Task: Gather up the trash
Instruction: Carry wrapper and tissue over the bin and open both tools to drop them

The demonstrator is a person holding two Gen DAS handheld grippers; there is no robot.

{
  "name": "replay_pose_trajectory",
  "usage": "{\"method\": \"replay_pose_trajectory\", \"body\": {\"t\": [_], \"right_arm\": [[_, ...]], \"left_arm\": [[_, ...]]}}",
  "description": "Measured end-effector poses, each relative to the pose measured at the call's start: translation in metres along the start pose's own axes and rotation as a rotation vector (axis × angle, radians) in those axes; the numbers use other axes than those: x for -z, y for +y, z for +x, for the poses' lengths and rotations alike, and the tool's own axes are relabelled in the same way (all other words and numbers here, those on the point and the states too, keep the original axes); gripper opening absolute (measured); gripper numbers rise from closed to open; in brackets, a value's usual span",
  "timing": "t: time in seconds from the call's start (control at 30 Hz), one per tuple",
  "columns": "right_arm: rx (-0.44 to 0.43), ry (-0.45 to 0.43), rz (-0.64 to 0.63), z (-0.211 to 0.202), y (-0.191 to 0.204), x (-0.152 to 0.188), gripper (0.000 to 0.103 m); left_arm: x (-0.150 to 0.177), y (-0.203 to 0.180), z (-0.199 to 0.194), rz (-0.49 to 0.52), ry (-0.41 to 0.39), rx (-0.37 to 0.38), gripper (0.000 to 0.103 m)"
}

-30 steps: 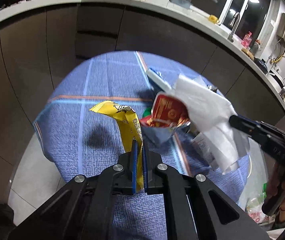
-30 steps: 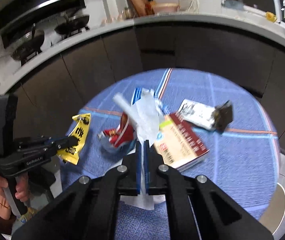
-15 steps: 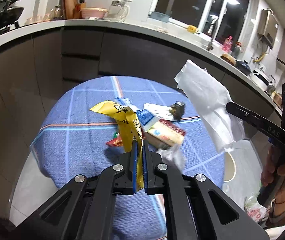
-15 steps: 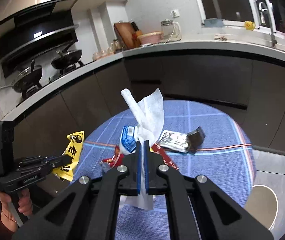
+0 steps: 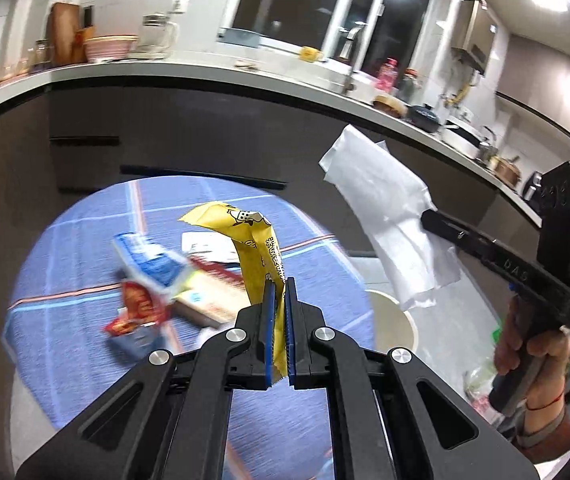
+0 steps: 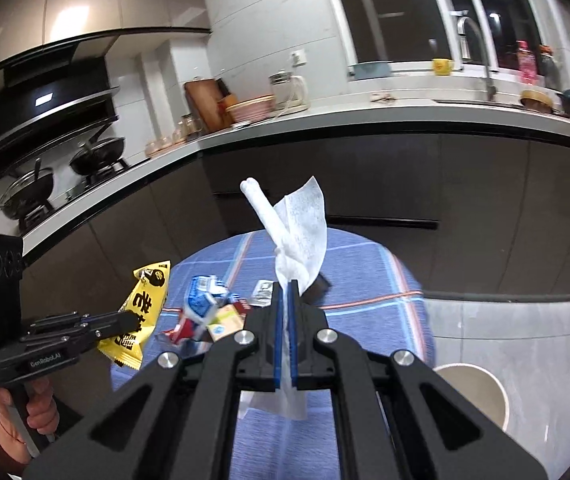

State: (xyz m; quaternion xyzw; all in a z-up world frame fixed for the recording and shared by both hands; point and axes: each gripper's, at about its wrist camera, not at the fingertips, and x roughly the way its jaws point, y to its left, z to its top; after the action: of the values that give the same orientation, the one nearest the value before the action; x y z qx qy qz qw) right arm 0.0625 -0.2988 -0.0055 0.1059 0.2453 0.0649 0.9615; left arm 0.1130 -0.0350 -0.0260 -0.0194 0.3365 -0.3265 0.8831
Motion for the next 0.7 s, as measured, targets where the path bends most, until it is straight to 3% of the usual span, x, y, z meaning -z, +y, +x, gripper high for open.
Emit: {"method": "replay_pose_trajectory", "body": {"t": [0.47,0.7], "right_arm": [[0.222,0.034,0.184,-0.044,-0.120,0.060,0.005],[0.273,0.100,0.279,-0.040,-0.169,0.103,0.005]], "left_arm": [[-0.008,-0.101,0.099,0.141,0.132,0.211,0.004],[0.004,-0.140,0.156,0.192,0.233,0.282,0.004]]}}
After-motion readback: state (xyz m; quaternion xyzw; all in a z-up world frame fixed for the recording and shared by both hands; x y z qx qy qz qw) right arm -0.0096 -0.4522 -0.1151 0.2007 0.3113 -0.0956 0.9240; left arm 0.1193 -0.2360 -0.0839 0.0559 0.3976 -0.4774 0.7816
